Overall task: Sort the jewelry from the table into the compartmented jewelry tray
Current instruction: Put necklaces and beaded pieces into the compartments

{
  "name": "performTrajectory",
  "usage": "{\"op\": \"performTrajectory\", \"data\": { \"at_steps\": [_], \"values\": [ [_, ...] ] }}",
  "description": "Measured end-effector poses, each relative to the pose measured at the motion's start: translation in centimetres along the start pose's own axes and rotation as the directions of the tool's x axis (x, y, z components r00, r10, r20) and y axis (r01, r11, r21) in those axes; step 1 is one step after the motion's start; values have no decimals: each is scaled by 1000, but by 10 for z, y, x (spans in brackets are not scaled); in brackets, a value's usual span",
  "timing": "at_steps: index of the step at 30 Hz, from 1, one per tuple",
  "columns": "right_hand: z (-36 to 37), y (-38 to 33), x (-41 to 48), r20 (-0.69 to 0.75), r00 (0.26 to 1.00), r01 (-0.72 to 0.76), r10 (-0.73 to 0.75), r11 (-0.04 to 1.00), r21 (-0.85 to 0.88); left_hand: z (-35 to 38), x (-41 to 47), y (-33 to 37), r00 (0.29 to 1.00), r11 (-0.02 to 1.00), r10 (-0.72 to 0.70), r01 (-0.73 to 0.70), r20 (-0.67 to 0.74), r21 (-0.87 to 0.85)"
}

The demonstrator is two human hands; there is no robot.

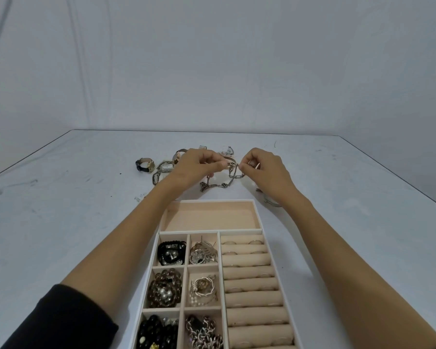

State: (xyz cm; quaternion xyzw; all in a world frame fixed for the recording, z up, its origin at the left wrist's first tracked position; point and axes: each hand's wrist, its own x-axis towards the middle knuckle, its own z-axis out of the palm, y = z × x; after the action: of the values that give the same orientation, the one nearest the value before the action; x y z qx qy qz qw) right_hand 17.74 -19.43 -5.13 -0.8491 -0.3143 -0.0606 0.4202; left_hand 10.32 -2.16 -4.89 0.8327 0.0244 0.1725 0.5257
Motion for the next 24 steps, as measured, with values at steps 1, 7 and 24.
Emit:
{"op": "performTrajectory", "data": {
  "at_steps": [1, 7, 24],
  "values": [
    [0, 0, 0, -10, 1000, 11, -11, 1000, 5, 0, 0, 0, 1000, 1000, -16, 16, 17, -9],
    [0, -5, -1, -21, 998, 60, -59, 998, 28, 1, -4, 5, 982, 1000, -23, 24, 185, -2],
    [-2, -1, -4, -106, 990, -107, 89, 979, -175, -8, -2, -6, 995, 1000, -27, 28, 99, -12]
  ]
}}
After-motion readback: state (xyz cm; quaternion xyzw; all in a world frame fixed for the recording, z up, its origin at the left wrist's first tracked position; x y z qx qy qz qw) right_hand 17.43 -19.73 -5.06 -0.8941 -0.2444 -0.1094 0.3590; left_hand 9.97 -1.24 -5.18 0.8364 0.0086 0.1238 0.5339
